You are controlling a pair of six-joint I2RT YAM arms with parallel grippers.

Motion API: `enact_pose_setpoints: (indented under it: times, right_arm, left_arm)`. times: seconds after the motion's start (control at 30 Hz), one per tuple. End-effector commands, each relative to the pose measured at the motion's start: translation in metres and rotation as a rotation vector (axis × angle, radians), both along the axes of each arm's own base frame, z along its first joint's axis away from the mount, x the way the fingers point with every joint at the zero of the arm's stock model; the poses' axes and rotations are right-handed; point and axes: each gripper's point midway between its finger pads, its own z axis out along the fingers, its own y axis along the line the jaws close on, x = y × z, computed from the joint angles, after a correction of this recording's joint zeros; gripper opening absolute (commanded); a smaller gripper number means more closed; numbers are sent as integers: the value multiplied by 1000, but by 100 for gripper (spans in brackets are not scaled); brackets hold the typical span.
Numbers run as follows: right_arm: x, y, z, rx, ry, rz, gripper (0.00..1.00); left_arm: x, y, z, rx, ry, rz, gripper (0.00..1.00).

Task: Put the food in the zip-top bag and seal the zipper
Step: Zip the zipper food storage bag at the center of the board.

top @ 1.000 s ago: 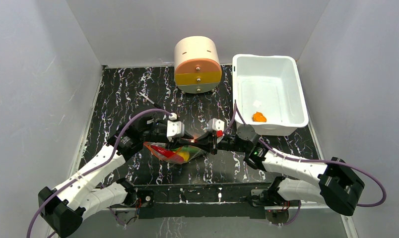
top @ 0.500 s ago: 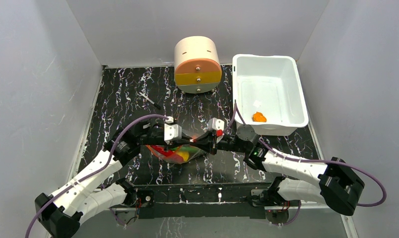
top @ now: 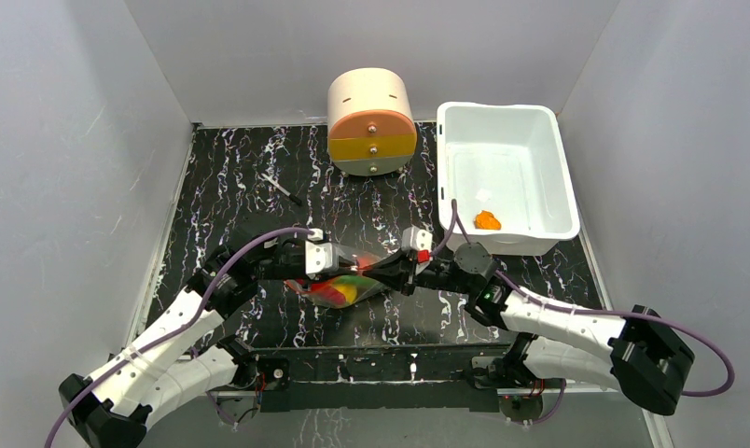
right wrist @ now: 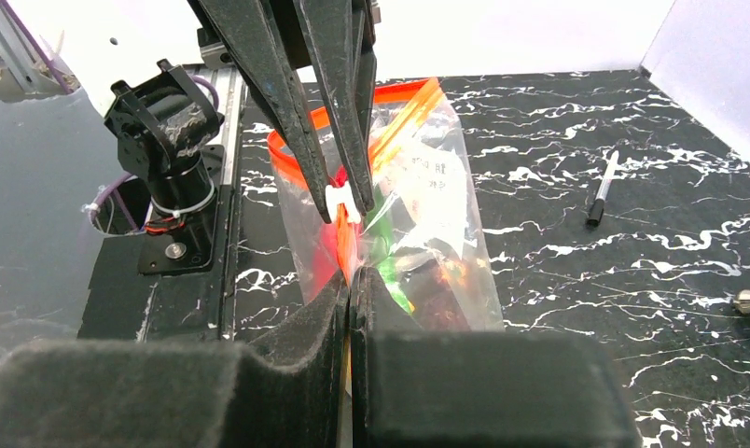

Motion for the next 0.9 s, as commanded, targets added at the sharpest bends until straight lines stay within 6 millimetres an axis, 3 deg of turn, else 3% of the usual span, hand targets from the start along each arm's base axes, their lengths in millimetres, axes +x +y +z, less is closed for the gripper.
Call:
enact_pose_setpoints:
  times: [0.0, 0.2, 0.3, 0.37, 0.5, 0.87]
  right_arm:
    - [5, -13, 29, 86, -75, -52, 0]
    - [1, -21, 28, 78, -71, -17, 3]
    - [-6, -16, 30, 51, -71, 39, 28]
    - [-8, -12, 27, 35, -70, 67, 34]
    - [-11, -5, 25, 19, -76, 123, 35]
    - [-4, 5, 43, 55, -105, 100, 29]
  left_arm:
    - [3, 13, 2, 44, -33, 47, 0]
    - [-4, 5, 14, -6, -9, 8, 0]
    - [-4, -1, 18, -36, 6, -12, 0]
    - [-2, -3, 16, -46, 4, -9, 0]
    - [2, -6, 11, -48, 12, -4, 0]
    - [-1, -3, 2, -23, 35, -4, 0]
